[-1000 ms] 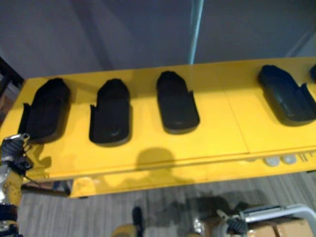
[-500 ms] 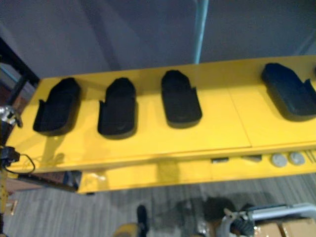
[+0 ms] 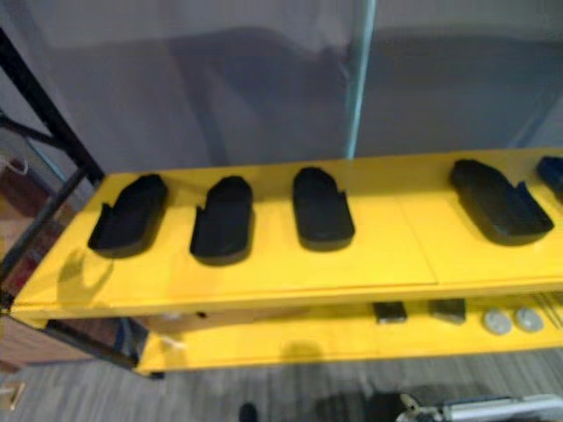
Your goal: Walk over and take plastic housings, then place them on the shelf
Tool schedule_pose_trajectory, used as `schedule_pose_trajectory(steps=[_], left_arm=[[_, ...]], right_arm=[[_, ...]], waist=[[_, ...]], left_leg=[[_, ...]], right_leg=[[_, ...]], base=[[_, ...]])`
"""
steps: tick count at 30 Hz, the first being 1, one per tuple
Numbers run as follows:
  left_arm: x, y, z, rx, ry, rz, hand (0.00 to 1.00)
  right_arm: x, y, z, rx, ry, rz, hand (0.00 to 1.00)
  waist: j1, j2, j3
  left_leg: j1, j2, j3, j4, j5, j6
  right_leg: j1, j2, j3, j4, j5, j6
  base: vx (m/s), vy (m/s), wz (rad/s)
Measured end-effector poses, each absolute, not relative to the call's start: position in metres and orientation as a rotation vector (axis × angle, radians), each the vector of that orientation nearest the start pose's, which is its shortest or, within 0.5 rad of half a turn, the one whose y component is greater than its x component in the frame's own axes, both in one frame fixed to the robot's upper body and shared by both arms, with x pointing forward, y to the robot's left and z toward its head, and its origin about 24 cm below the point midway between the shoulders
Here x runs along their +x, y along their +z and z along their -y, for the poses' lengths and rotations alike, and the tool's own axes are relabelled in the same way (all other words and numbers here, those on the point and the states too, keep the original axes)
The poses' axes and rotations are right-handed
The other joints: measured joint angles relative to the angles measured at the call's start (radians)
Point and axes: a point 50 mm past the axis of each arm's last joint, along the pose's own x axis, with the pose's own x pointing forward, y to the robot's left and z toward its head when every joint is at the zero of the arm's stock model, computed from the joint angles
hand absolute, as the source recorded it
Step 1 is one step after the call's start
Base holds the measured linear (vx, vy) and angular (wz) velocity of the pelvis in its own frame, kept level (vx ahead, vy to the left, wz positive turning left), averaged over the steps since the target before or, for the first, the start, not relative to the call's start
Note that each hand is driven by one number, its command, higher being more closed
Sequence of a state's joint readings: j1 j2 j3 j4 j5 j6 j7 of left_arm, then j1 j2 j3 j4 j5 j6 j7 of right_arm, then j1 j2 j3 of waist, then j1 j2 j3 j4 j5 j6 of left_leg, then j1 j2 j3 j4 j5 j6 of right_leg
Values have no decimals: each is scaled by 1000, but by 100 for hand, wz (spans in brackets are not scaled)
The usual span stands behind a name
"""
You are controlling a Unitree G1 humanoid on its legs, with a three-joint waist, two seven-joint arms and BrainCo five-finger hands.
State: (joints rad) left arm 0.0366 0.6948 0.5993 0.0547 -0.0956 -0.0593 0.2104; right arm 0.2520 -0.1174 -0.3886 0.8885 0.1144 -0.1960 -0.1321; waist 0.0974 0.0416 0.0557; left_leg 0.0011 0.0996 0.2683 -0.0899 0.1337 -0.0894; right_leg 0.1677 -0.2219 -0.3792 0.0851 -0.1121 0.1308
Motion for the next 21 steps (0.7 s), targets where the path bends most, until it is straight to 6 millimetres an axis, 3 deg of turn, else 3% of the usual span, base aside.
schedule_pose_trajectory(steps=[5,13,21], left_arm=[[217,167,-399,690,641,82,0],[253,158,-402,813,300,-218,0],[268,152,-402,830,137,-347,0]], right_arm=[[54,-139,267,37,-670,-910,0],[56,-139,263,45,-637,-920,0],[49,-139,267,34,-645,-936,0]], waist=[[4,-6,-16],[0,-24,-7],[-7,-37,2]], left_leg=[[7,4,15,0,1,1],[18,-7,33,0,-8,11],[49,-16,52,-1,-24,-5]], right_leg=[[13,2,-5,-20,0,-1],[29,-6,-2,-47,4,-7],[58,-15,2,-52,13,-7]], base=[[-36,0,1],[26,2,-3],[91,-4,-6]])
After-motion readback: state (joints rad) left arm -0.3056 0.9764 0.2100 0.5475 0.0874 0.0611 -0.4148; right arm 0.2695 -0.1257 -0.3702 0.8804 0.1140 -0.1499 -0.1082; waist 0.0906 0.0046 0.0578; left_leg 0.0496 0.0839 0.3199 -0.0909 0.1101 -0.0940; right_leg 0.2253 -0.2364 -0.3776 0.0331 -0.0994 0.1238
